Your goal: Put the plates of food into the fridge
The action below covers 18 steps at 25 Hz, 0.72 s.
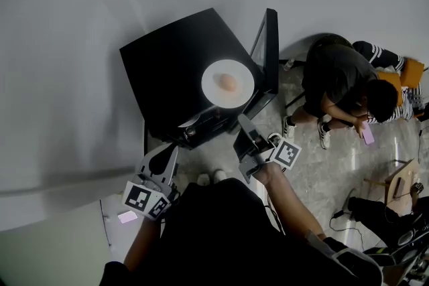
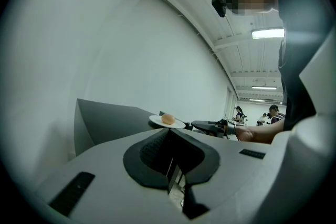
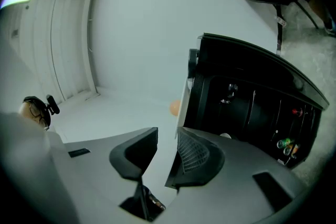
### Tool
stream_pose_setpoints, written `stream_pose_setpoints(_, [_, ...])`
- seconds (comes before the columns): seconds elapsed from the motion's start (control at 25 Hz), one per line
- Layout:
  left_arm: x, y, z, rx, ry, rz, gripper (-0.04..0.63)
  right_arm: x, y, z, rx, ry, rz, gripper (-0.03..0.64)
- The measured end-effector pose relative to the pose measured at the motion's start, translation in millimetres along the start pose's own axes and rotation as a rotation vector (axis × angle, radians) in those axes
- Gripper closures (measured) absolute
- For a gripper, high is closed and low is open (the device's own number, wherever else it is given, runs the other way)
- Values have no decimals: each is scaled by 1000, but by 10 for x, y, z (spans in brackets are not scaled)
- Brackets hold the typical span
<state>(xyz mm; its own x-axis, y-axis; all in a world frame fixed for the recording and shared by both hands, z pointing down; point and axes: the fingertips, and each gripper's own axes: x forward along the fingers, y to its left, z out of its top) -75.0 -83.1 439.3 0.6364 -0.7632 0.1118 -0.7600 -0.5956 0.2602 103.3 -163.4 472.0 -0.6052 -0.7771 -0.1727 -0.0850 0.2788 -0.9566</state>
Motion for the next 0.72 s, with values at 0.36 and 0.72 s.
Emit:
stream_pose_setpoints(0.36, [32,52,-14,19,9,6,571,140,-198,171,92,-29,-52,477])
stream_pose_setpoints(0.72, [66,79,-6,9,9,9,571,299,-305,275,149,-43,-80,477])
